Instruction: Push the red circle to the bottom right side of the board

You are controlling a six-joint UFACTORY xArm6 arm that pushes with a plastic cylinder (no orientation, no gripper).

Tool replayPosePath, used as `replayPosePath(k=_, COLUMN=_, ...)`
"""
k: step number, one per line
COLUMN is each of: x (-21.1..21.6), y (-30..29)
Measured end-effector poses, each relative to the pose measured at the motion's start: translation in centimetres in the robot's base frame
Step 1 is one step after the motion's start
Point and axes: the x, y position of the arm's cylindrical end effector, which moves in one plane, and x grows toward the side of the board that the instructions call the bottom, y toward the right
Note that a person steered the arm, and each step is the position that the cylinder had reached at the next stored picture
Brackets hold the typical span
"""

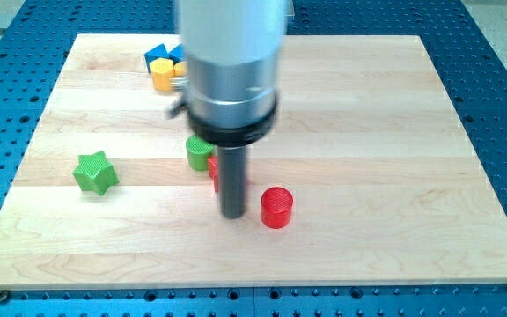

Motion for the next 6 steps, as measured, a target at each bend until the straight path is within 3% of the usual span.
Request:
replayPosePath(k=1, x=2.0, y=3.8)
replayPosePath(k=2, x=0.8, y=6.5)
replayPosePath(k=3, x=-2.2, y=4.7)
replayPosePath(k=5, x=-0.5, y=20.0)
replayPosePath(k=6, x=-1.9, y=15.1)
